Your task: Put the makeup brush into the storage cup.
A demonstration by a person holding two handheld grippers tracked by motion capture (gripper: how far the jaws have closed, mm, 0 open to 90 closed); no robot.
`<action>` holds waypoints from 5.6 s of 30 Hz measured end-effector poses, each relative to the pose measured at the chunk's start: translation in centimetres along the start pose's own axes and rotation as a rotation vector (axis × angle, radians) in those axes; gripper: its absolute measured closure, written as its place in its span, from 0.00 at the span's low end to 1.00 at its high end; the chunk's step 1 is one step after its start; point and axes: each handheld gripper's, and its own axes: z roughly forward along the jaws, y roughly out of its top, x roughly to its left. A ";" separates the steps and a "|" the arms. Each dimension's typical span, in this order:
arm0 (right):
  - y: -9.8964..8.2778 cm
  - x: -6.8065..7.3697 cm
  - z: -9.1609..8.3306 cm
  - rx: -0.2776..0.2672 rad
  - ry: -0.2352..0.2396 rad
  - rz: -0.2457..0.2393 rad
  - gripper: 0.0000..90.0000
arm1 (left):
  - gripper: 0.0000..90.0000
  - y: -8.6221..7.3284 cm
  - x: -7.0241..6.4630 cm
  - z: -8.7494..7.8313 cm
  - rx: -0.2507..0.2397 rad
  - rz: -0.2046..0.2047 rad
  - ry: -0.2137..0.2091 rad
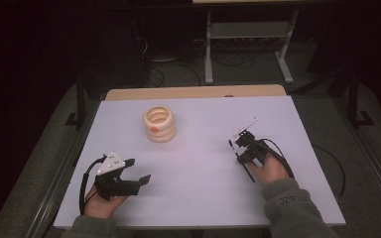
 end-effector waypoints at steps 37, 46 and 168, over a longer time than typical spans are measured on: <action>-0.1 0.0 -0.4 -0.017 0.025 -0.027 0.94 | 0.23 0.0 0.0 0.1 0.001 -0.005 -0.007; -0.3 0.5 -1.7 -0.067 0.050 -0.054 0.94 | 0.24 0.1 -0.1 0.4 0.005 -0.001 -0.017; -3.7 7.2 -3.7 -0.503 0.310 -0.337 0.44 | 0.95 6.4 -1.5 3.5 -0.033 -0.032 -0.356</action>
